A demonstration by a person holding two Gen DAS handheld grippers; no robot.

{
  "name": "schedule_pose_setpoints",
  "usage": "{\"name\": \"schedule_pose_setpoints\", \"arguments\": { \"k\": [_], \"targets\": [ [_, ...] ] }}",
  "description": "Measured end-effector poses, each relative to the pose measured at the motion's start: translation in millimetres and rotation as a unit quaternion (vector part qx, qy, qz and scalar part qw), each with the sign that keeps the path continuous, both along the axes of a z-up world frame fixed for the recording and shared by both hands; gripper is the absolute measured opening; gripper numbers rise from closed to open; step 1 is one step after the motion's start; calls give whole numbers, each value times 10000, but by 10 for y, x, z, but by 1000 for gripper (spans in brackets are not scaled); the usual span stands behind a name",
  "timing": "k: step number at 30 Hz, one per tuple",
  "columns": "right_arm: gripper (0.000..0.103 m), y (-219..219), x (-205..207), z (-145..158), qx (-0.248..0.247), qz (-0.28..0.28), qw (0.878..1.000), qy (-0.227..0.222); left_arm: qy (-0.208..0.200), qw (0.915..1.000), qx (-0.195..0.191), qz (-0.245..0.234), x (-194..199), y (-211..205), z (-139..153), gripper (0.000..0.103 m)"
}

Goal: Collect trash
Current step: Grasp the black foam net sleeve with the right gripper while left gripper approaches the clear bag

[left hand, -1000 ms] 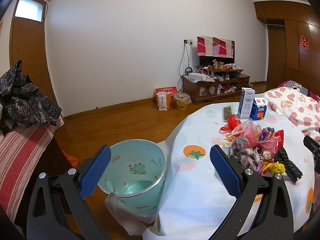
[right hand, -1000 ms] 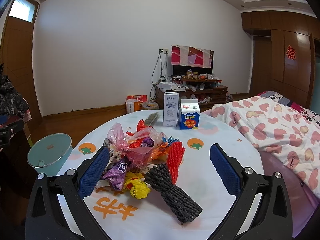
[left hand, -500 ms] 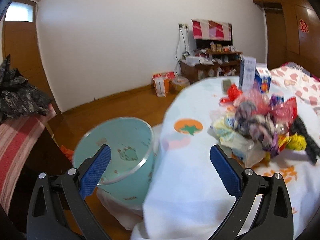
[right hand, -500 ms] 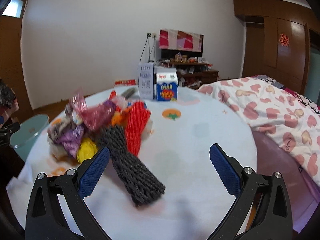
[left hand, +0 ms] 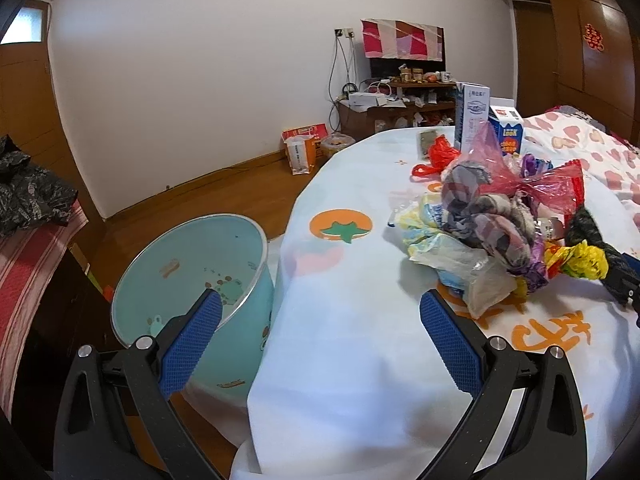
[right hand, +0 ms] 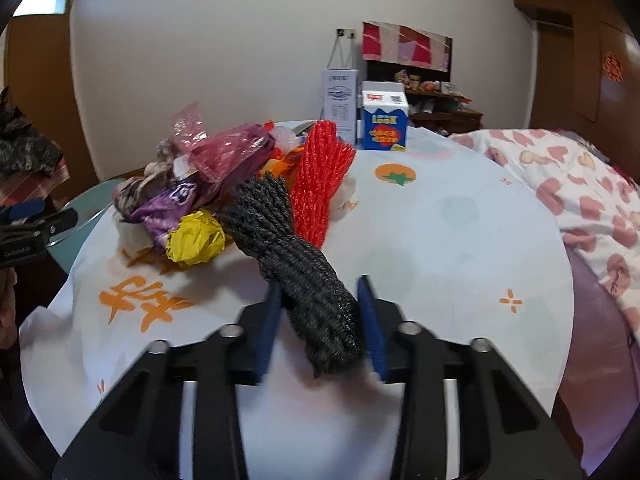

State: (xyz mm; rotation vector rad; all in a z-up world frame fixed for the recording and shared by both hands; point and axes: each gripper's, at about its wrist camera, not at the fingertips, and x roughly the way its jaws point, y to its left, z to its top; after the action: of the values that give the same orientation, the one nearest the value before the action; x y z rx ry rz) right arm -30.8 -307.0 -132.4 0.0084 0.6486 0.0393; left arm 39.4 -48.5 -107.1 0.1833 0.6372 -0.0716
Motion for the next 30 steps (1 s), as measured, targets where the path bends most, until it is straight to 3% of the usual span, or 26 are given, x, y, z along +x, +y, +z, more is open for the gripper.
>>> {"name": "schedule_pose_setpoints", "arguments": {
  "k": [2, 8, 12, 21, 24, 25, 26, 28, 30],
  "targets": [
    [13, 41, -26, 16, -39, 87, 9999, -40, -14, 10000, -13, -63, -10, -28, 23, 97],
    [12, 36, -115, 237, 126, 115, 9994, -306, -58, 9996, -78, -277, -56, -136, 88, 97],
    [12, -142, -130, 379, 252, -155, 9983, -496, -19, 9991, -97, -418, -40, -257, 79, 96],
    [12, -265, -68, 270, 136, -401, 9979, -493, 378, 9971, -114, -653, 151, -534, -139, 96],
    [12, -248, -39, 218, 127, -361, 9981, -478, 546, 9952, -215, -785, 227, -578, -192, 80],
    [12, -245, -33, 207, 126, -347, 9982, -468, 622, 9941, -265, -854, 249, -591, -207, 65],
    [12, -231, -25, 192, 126, -335, 9983, -458, 671, 9930, -298, -930, 269, -610, -220, 38],
    [12, -232, -23, 177, 129, -322, 9984, -452, 771, 9900, -297, -1141, 274, -648, -247, 5],
    [12, -240, -32, 180, 136, -317, 9984, -457, 709, 9902, -267, -1170, 248, -637, -244, 4]
  ]
}}
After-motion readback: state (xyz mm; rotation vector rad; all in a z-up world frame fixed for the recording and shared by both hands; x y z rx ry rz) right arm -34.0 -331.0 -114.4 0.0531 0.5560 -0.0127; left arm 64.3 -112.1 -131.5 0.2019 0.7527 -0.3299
